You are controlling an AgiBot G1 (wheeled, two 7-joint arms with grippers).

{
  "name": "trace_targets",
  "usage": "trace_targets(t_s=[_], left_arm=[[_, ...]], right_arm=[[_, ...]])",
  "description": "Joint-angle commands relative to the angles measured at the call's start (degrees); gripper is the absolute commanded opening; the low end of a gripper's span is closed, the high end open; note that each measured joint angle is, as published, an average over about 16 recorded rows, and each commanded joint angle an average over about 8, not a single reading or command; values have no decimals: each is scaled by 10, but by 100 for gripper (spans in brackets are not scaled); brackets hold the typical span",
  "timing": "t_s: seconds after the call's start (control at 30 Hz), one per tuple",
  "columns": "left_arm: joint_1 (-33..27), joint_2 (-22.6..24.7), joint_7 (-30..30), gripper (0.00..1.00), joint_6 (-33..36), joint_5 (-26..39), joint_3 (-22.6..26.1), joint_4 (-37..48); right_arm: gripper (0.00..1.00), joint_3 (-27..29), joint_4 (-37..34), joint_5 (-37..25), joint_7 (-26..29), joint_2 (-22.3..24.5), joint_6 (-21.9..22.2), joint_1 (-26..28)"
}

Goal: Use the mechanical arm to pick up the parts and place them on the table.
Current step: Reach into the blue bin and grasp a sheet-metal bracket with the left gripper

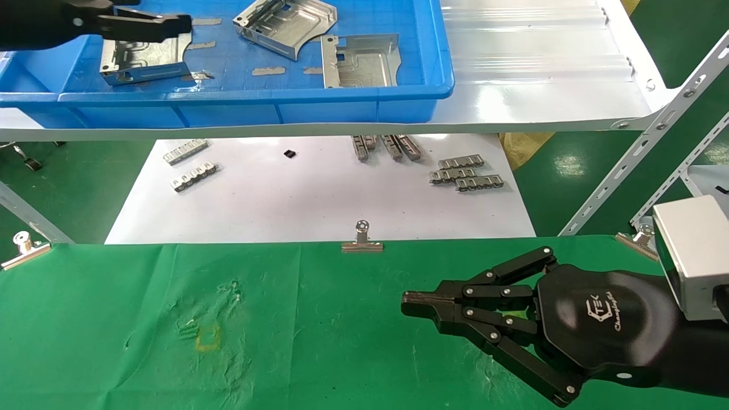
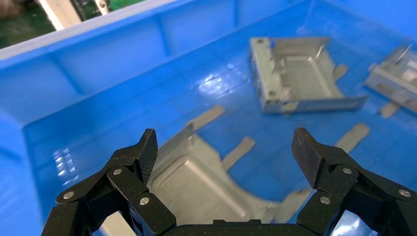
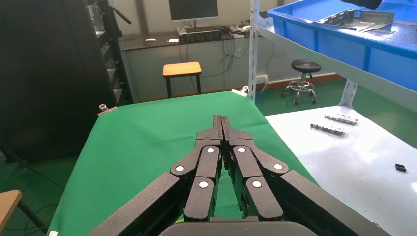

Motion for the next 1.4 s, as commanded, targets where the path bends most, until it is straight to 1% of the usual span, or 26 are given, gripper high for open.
trace_targets(t_s=[0.03, 0.2, 0.23, 0.3, 0.33, 0.37, 0.47, 0.53, 0.57, 0.6, 0.63, 0.67, 0.93, 1.4], left_arm=[[-7, -1, 3, 100, 0, 8, 5, 7], [-21, -8, 6, 100, -5, 25, 16, 20], [-24, -10, 5, 99, -7, 27, 17, 22], [-30, -12, 3, 91, -12, 30, 19, 27], [-32, -13, 2, 85, -15, 32, 21, 29], [-34, -13, 1, 76, -18, 34, 22, 32], [-38, -12, -5, 40, -27, 42, 27, 40], [-41, -10, -10, 19, -33, 48, 31, 47], [-41, -9, -12, 11, -36, 51, 33, 49], [-42, -8, -14, 5, -39, 54, 35, 52], [-42, -7, -16, 1, -42, 56, 36, 55], [-42, -6, -18, 0, -44, 57, 37, 57], [-41, -1, -23, 0, -46, 63, 41, 65], [-34, 1, -15, 0, -51, 53, 34, 65]], right_arm=[[0, 0, 0, 0, 0, 0, 0, 0], [0, 0, 0, 0, 0, 0, 0, 0], [0, 0, 0, 0, 0, 0, 0, 0], [0, 0, 0, 0, 0, 0, 0, 0], [0, 0, 0, 0, 0, 0, 0, 0], [0, 0, 0, 0, 0, 0, 0, 0], [0, 0, 0, 0, 0, 0, 0, 0], [0, 0, 0, 0, 0, 0, 0, 0], [0, 0, 0, 0, 0, 0, 0, 0], [0, 0, 0, 0, 0, 0, 0, 0], [0, 0, 0, 0, 0, 0, 0, 0], [0, 0, 0, 0, 0, 0, 0, 0], [0, 0, 0, 0, 0, 0, 0, 0], [0, 0, 0, 0, 0, 0, 0, 0]])
